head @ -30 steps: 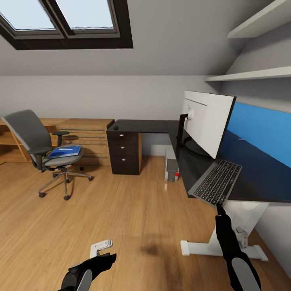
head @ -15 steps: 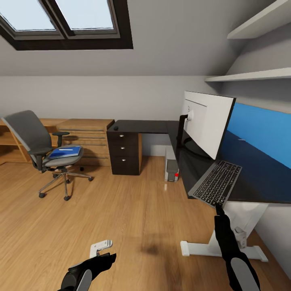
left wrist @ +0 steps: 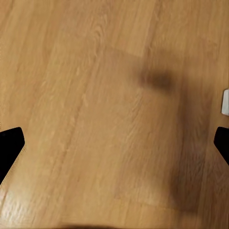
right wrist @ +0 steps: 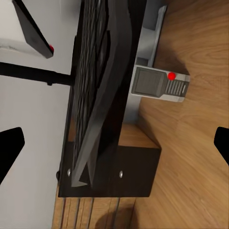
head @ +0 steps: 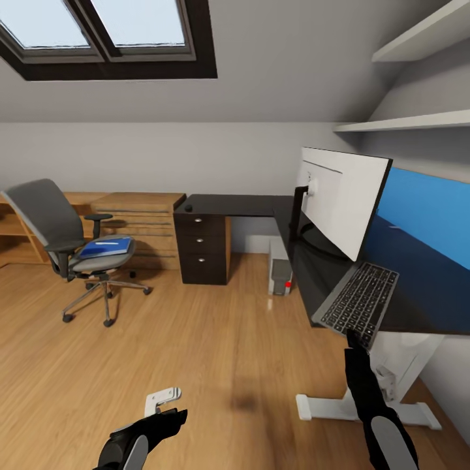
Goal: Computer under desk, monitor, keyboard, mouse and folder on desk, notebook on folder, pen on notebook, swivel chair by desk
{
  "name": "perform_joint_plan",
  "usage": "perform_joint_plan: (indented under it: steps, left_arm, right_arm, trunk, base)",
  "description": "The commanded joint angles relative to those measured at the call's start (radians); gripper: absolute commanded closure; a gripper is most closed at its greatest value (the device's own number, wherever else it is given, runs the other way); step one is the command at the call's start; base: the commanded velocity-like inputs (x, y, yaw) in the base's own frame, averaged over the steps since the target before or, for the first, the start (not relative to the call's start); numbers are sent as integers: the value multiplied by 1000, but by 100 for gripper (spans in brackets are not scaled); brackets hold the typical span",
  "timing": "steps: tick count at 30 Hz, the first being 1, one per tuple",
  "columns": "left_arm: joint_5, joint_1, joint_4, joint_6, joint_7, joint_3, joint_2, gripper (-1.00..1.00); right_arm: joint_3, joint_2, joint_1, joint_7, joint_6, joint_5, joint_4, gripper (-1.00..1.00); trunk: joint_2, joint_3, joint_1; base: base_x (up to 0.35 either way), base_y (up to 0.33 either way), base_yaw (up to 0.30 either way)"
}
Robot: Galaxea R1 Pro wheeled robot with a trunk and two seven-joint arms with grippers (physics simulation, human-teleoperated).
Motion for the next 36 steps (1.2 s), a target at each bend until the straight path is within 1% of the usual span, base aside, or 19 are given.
perform_joint_plan:
  steps: [1,23,36]
  left_arm:
    - [10,-1,-1,3,9,-1,0,-100]
    - [11,-1,-1,4,9,-1,0,-100]
    - [9,-1,-1,3,9,-2,-1,-100]
  right_arm:
    - [0,0,0,-3,-4,-10,-1,-100]
    - [0,1,0,2,-7,-3,-3,-100]
    - [-1,0,-1,32,-10,2,-7,-100]
  trunk:
    - [0,-1,0]
    - [0,-1,0]
    - [0,-1,0]
  base:
    - [119,70,0]
    - [21,12,0]
    - [10,0,0]
